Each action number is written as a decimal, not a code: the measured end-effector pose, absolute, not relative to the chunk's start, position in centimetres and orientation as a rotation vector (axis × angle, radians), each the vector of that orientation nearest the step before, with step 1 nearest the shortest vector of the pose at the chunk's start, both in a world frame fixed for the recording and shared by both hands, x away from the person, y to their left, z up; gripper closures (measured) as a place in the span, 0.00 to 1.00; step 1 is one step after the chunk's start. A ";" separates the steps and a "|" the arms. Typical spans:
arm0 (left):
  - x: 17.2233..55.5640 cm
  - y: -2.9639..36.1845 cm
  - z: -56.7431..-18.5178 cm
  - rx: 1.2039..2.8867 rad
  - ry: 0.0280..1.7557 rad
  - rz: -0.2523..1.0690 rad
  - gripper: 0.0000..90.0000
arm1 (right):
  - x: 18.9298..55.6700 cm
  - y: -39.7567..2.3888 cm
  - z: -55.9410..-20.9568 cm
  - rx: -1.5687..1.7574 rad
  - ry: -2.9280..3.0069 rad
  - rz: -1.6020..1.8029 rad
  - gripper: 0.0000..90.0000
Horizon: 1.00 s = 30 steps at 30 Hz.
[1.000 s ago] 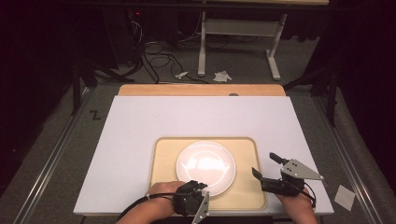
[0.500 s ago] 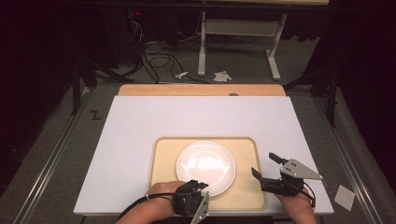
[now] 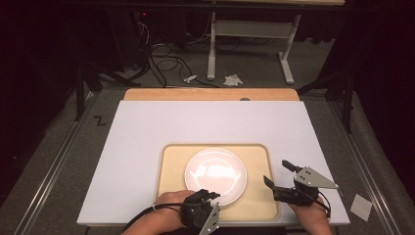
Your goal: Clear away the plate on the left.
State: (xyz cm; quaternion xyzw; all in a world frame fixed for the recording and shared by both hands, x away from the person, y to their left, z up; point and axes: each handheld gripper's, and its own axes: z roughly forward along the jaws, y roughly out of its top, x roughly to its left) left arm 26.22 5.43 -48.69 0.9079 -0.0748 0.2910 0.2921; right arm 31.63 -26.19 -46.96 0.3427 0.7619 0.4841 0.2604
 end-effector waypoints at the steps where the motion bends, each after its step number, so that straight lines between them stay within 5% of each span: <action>1: 26.2 5.4 -48.6 2.417 -0.202 0.780 0.59 | 31.6 -26.2 -47.0 0.928 2.063 1.312 0.18; 9: 26.7 5.9 -47.9 2.376 -0.148 0.784 0.59 | 31.7 -26.2 -47.0 0.918 2.069 1.311 0.18; 30: 31.1 11.5 -46.4 2.125 0.364 0.648 0.52 | 31.7 -26.2 -46.9 0.923 2.063 1.315 0.18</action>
